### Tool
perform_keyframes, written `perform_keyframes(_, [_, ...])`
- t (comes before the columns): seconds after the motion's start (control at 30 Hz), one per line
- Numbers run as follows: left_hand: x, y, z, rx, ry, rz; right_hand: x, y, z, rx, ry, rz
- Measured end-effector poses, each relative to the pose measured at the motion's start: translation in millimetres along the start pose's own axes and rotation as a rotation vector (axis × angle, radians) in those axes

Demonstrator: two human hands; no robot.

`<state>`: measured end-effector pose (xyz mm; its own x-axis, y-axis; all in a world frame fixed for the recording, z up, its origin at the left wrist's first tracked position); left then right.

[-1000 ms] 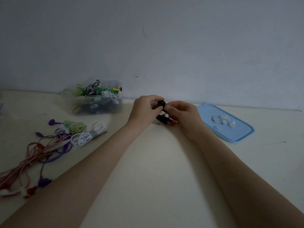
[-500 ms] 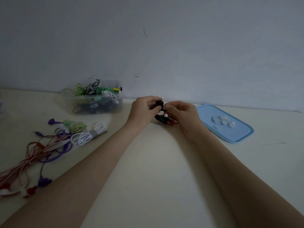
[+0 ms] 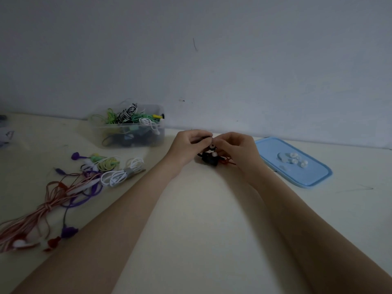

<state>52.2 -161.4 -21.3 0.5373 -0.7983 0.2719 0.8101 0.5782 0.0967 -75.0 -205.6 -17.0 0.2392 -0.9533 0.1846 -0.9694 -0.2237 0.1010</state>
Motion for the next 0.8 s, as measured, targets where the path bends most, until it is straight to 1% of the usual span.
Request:
perform_keyframes(0.1, [3,5,-6,0.090,-0.013,0.027,4,10,-8,0.136,-0.023,0.020])
perform_keyframes(0.13, [4,6,-6,0.133,-0.027,0.041,6,11,-11,0.116,-0.020,-0.012])
perform_keyframes(0.17, [4,7,-6,0.176,-0.042,0.063,5,11,-16,0.020,-0.003,-0.066])
perform_keyframes(0.2, [4,8,-5,0.230,-0.060,0.095,5,7,-13,-0.159,0.018,-0.134])
perform_keyframes(0.23, [3,10,-3,0.294,-0.080,0.129,2,0,-10,-0.407,0.052,-0.214])
perform_keyframes(0.27, [3,10,-1,0.358,-0.093,0.161,-1,-8,-5,-0.691,0.114,-0.269])
perform_keyframes(0.3, [2,10,-1,0.408,-0.090,0.180,-4,-15,-2,-0.919,0.196,-0.294])
perform_keyframes(0.33, [2,9,-1,0.439,-0.072,0.179,-7,-22,-4,-1.005,0.272,-0.275])
perform_keyframes(0.37, [3,9,2,0.455,-0.050,0.163,-7,-25,-8,-0.976,0.293,-0.236])
perform_keyframes(0.43, [5,9,15,0.459,-0.039,0.141,-5,-22,-18,-0.766,0.251,-0.163])
perform_keyframes(0.5, [11,21,45,0.439,-0.148,0.186,0,-22,-37,-0.563,0.244,-0.094])
perform_keyframes(0.57, [19,39,85,0.440,-0.313,0.250,8,-32,-69,-0.437,0.311,-0.040])
perform_keyframes(0.67, [29,79,126,0.493,-0.472,0.337,20,-72,-116,-0.394,0.474,-0.025])
perform_keyframes(0.73, [37,114,137,0.532,-0.508,0.403,27,-109,-138,-0.430,0.581,-0.039])
perform_keyframes(0.8, [45,148,133,0.571,-0.489,0.469,32,-148,-147,-0.458,0.654,-0.078])
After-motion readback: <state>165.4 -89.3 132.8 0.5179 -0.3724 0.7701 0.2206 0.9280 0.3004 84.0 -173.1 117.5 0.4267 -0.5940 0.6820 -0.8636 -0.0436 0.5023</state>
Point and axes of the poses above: each hand's wrist, its own x-axis towards the middle knuckle, its own y-axis out of the back of the hand, z = x × y, the point moved 7 cm from there along x, towards the middle knuckle, and after that the axes turned 13 degrees about z, right-handed, at the moved point
